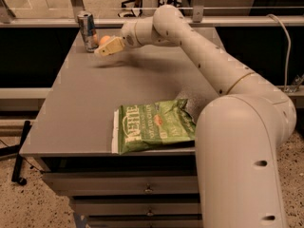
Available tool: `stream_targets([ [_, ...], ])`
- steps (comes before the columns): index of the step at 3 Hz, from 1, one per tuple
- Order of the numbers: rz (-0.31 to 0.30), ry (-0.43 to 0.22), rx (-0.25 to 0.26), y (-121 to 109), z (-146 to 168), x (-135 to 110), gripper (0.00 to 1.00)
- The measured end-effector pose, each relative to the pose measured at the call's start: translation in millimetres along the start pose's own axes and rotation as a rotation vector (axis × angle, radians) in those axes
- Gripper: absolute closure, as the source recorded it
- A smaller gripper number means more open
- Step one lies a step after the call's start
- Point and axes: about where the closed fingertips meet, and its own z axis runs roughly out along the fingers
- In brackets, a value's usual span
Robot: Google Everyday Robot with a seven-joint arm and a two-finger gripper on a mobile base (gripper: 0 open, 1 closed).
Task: Move orange near redbull can
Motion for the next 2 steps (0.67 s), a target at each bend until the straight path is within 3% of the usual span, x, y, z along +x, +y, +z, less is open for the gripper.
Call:
stream_targets([
  [1,0.004,-0.036,0.021,-18,-35,0,0.00],
  [2,-0.009,-0.096,0.043,-48,-116,0,0.00],
])
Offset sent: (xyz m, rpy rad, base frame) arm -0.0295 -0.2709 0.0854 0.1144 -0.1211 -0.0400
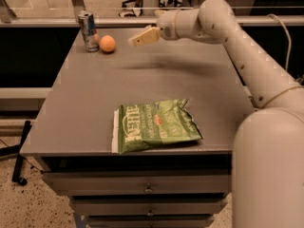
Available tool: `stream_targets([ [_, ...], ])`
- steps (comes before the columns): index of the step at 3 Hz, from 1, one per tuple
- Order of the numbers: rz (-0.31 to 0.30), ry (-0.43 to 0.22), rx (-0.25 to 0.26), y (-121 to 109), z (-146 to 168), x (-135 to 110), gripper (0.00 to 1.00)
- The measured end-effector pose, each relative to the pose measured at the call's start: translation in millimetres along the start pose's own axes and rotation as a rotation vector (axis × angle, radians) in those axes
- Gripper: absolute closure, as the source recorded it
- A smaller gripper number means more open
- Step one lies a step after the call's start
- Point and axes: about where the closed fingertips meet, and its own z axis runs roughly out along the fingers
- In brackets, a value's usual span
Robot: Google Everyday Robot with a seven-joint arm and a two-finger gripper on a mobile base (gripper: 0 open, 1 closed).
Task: Move orange near redbull can
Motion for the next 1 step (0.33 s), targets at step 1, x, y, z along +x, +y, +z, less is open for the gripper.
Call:
stream_targets([
  [1,-0.056,-0.020,0.011,-21.5,-98.0,-12.7,0.00],
])
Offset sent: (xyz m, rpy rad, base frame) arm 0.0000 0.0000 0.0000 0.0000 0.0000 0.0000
